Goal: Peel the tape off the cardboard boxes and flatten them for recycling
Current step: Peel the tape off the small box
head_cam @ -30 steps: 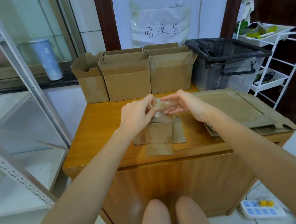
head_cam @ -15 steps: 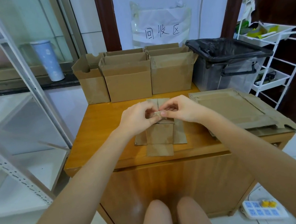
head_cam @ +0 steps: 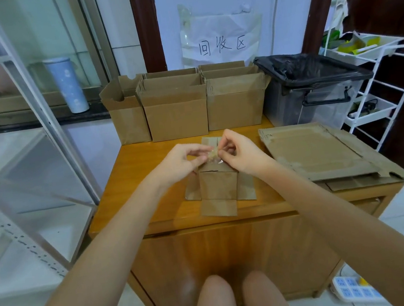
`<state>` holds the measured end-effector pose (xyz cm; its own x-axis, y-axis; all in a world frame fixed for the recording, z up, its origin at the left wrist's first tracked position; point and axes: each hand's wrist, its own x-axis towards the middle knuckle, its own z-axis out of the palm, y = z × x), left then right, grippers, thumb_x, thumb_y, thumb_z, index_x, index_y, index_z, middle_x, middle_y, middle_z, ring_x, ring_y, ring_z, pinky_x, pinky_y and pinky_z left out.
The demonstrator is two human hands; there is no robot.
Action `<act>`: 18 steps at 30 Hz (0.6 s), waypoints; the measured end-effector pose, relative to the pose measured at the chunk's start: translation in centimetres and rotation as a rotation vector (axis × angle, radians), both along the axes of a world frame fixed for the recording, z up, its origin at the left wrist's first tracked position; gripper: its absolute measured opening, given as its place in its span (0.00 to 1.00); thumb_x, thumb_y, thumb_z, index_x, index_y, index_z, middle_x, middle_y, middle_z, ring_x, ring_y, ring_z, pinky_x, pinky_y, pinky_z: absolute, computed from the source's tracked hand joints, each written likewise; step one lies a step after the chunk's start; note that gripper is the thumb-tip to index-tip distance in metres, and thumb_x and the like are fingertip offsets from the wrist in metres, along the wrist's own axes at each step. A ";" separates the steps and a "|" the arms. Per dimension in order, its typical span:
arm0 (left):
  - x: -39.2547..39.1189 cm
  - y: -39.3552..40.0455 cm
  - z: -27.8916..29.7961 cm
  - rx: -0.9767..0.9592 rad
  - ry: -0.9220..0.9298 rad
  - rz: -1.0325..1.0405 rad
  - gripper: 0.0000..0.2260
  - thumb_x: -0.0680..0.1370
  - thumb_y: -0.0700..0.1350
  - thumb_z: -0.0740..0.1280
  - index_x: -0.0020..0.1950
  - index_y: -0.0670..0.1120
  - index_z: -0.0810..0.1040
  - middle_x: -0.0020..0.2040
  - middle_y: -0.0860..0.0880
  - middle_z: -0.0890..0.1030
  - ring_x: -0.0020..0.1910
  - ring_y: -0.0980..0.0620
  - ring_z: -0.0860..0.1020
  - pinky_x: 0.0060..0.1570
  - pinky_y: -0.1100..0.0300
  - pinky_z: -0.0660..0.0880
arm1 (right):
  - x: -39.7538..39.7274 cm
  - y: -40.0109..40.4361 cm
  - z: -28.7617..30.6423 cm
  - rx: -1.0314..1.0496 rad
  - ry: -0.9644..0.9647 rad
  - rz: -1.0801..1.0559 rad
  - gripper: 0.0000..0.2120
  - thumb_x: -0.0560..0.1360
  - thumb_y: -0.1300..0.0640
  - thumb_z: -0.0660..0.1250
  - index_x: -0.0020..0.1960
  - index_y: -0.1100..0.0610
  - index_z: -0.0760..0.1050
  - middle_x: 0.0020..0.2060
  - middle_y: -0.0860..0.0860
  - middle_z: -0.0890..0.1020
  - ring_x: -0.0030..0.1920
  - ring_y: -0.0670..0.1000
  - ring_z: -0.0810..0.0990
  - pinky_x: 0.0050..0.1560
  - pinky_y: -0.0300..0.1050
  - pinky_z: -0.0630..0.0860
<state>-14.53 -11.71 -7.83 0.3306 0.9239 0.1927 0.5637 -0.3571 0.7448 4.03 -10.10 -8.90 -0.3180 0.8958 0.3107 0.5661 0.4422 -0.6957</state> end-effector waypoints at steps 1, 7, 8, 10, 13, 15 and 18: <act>0.1 0.0 -0.1 0.037 0.021 -0.002 0.12 0.78 0.41 0.67 0.62 0.48 0.79 0.51 0.54 0.80 0.51 0.62 0.76 0.49 0.65 0.73 | 0.1 -0.1 -0.1 0.017 0.007 0.004 0.10 0.76 0.64 0.65 0.42 0.52 0.68 0.38 0.50 0.78 0.40 0.52 0.78 0.45 0.49 0.77; 1.1 0.1 0.2 0.059 0.145 0.118 0.12 0.73 0.48 0.73 0.56 0.54 0.79 0.44 0.60 0.81 0.53 0.60 0.77 0.60 0.56 0.70 | 0.5 -0.2 -0.1 0.023 0.024 0.040 0.04 0.75 0.65 0.66 0.45 0.58 0.72 0.39 0.46 0.78 0.40 0.46 0.77 0.45 0.43 0.76; 1.3 0.0 0.3 0.077 0.194 0.147 0.13 0.73 0.50 0.73 0.57 0.54 0.79 0.44 0.60 0.81 0.52 0.60 0.77 0.58 0.57 0.71 | 0.6 -0.3 0.0 0.004 0.040 0.057 0.03 0.75 0.65 0.66 0.47 0.59 0.74 0.39 0.46 0.78 0.40 0.44 0.77 0.44 0.39 0.76; 1.7 -0.2 0.3 0.141 0.288 0.194 0.14 0.74 0.53 0.71 0.60 0.55 0.78 0.44 0.61 0.80 0.50 0.61 0.75 0.51 0.61 0.71 | 0.8 -0.6 0.5 -0.045 0.107 0.081 0.03 0.77 0.64 0.65 0.49 0.61 0.76 0.40 0.47 0.79 0.38 0.38 0.77 0.40 0.30 0.73; 2.2 -0.2 0.0 0.219 0.366 0.242 0.14 0.75 0.55 0.69 0.60 0.56 0.79 0.43 0.61 0.79 0.47 0.60 0.76 0.47 0.61 0.75 | 1.3 -1.0 1.1 -0.114 0.189 0.086 0.11 0.80 0.63 0.58 0.50 0.62 0.79 0.39 0.50 0.80 0.36 0.36 0.78 0.34 0.27 0.70; 2.4 -0.1 -0.1 0.236 0.392 0.255 0.12 0.75 0.55 0.69 0.57 0.57 0.80 0.43 0.60 0.80 0.47 0.58 0.78 0.48 0.58 0.78 | 1.5 -1.1 1.2 -0.072 0.140 0.107 0.09 0.80 0.62 0.60 0.50 0.61 0.80 0.39 0.48 0.80 0.37 0.35 0.78 0.37 0.28 0.72; 2.5 -0.1 0.1 0.240 0.391 0.250 0.06 0.74 0.55 0.70 0.50 0.59 0.79 0.40 0.60 0.80 0.45 0.58 0.78 0.47 0.58 0.77 | 1.5 -0.8 1.1 -0.014 0.050 0.129 0.04 0.75 0.63 0.68 0.49 0.57 0.78 0.42 0.47 0.80 0.42 0.39 0.79 0.46 0.31 0.74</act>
<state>-12.03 -11.85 -7.76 0.1949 0.9288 0.3151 0.8733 -0.3107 0.3754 5.58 -10.94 -7.77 -0.4155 0.8526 0.3169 0.4692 0.4993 -0.7284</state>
